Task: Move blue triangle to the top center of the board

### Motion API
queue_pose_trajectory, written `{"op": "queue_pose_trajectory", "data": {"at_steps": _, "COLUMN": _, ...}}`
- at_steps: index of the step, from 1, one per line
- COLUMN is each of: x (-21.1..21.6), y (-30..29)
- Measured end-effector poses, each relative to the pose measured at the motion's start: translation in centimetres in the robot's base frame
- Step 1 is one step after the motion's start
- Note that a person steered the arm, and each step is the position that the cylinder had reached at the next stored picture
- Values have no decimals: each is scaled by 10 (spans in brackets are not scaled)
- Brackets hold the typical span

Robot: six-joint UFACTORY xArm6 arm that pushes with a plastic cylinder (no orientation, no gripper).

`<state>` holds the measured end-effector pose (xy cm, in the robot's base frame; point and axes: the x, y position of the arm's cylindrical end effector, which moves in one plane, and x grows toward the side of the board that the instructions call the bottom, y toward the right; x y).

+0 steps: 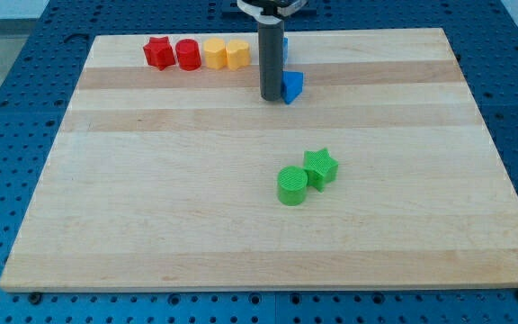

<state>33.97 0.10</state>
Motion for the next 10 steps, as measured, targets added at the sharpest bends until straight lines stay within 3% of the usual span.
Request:
{"op": "queue_pose_trajectory", "data": {"at_steps": 7, "x": -11, "y": 95}}
{"op": "queue_pose_trajectory", "data": {"at_steps": 10, "x": -55, "y": 126}}
